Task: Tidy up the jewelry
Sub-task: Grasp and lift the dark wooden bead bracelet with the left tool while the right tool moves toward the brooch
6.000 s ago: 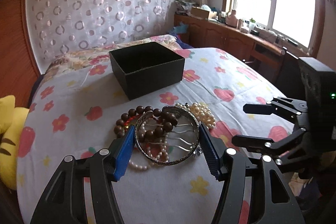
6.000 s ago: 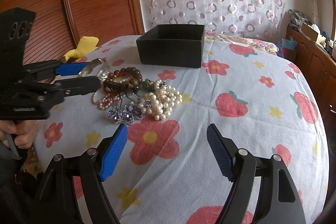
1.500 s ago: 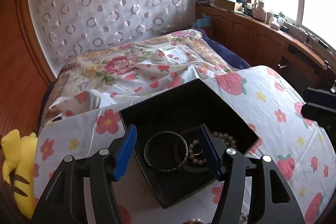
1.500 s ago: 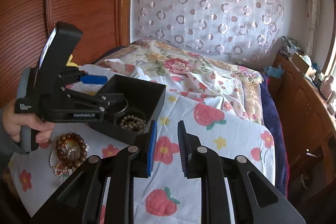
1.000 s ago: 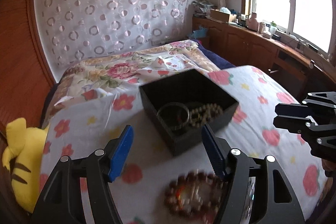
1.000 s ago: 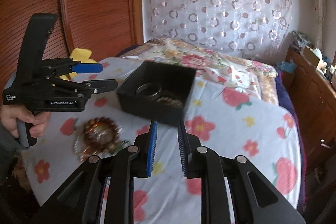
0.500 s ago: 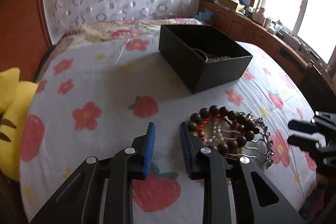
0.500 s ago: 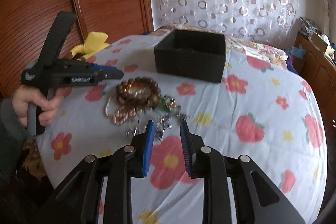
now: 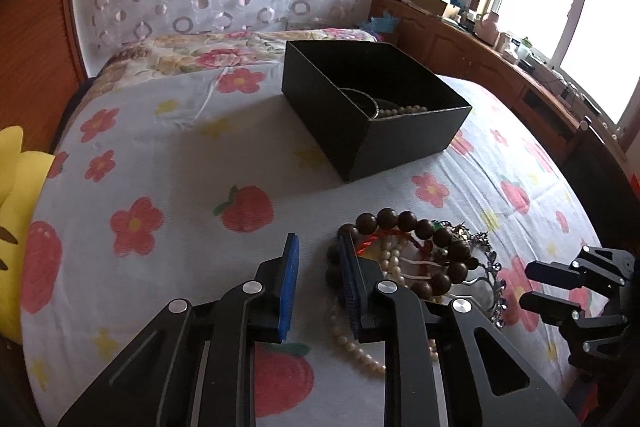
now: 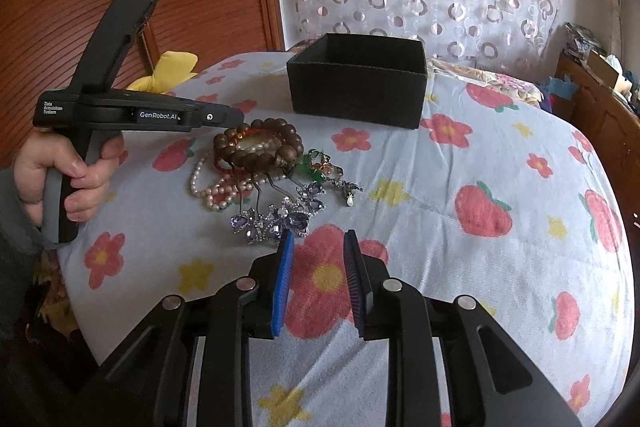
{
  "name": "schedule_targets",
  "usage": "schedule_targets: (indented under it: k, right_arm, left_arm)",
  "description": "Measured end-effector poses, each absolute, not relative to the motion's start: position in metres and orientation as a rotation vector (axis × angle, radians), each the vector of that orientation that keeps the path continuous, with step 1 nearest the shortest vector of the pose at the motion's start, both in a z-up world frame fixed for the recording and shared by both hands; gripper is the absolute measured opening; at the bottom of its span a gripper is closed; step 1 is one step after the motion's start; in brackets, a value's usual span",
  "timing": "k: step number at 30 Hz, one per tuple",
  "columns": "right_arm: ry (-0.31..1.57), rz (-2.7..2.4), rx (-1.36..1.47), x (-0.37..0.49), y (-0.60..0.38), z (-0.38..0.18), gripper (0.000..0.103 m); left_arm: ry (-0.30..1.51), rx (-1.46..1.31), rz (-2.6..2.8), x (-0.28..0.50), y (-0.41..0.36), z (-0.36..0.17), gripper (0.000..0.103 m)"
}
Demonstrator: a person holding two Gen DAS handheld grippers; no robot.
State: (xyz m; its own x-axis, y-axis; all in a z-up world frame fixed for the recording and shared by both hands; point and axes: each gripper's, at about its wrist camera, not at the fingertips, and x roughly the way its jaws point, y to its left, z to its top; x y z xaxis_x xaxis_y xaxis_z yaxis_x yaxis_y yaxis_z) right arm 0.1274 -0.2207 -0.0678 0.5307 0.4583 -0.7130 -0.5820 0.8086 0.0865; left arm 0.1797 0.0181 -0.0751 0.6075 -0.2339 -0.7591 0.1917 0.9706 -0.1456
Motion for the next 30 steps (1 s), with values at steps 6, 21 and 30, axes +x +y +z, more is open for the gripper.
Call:
schedule_targets:
  k: [6,21,30]
  right_arm:
    - [0.795,0.622,-0.172,0.128,-0.220,-0.068,0.028]
    - [0.795,0.624,-0.174,0.127,-0.219,-0.068,0.028]
    - [0.795,0.625,-0.173,0.126,-0.218,-0.068,0.028]
  left_arm:
    - [0.891,-0.043,-0.260,0.178,0.012,-0.076,0.019]
    - [0.919,0.029,-0.246,0.189,0.001,-0.081,0.019]
    - [0.804,0.003,-0.269,0.163,-0.005,-0.050,0.012]
